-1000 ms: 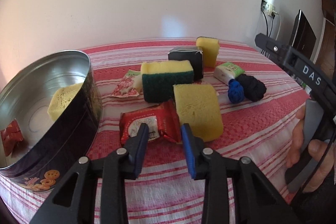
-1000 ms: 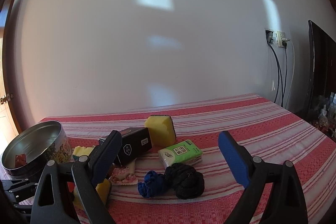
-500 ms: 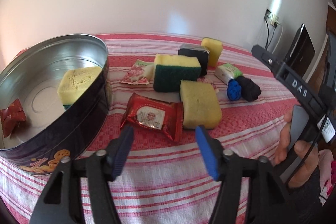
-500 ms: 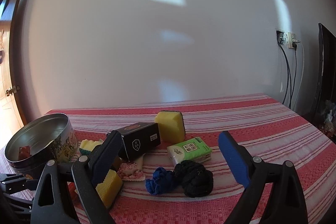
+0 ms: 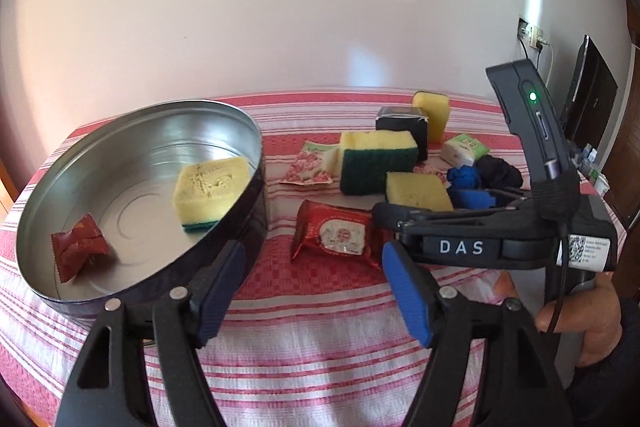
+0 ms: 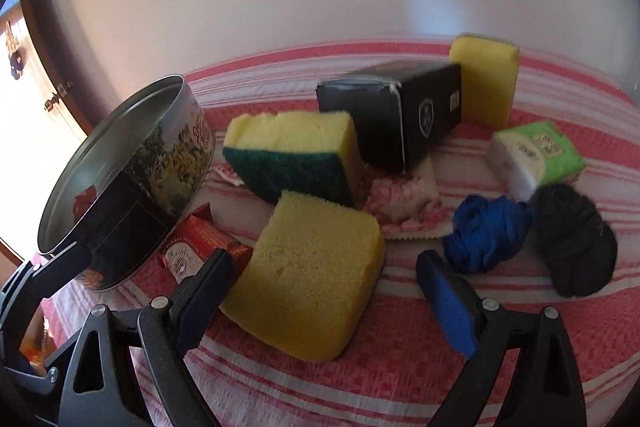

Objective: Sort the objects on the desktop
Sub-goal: 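Grasp the yellow sponge with the right tool while the left tool grasps the blue cloth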

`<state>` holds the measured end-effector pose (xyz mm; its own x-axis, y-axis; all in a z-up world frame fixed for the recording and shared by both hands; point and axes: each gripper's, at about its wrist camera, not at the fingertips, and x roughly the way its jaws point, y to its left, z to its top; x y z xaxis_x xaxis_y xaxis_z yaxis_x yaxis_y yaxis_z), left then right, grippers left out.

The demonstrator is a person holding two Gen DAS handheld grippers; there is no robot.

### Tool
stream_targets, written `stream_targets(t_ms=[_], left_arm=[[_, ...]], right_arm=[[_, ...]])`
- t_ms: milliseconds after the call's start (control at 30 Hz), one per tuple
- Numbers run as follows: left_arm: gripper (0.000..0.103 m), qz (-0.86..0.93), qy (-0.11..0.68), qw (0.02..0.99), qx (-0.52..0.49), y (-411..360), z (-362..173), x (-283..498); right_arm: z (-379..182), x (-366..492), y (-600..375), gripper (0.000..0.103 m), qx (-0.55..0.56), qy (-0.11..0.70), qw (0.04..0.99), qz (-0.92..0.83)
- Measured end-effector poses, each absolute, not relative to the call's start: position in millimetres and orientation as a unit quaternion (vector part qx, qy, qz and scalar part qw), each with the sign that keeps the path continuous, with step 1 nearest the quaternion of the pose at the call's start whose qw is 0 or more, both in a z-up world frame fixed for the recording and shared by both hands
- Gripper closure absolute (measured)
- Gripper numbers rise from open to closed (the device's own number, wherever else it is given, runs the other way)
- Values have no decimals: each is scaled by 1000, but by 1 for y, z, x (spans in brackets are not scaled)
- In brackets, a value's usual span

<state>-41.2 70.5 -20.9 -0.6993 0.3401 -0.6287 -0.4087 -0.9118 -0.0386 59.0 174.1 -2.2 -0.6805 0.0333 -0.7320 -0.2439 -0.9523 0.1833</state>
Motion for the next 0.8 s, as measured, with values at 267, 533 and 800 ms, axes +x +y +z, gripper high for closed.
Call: stream_targets(t_ms=[267,533,800], left_arm=[[31,915,43,237,-323,74,-18,-37],[31,907,73,249,-332,107,-23,-37],[16,886,73,328,-320,179,-7,-34]], right_arm=[[2,75,174,48,-372,106,85,918],[38,161,232,48,-202,105,169,959],[41,207,311,47,-162,125,286,936]])
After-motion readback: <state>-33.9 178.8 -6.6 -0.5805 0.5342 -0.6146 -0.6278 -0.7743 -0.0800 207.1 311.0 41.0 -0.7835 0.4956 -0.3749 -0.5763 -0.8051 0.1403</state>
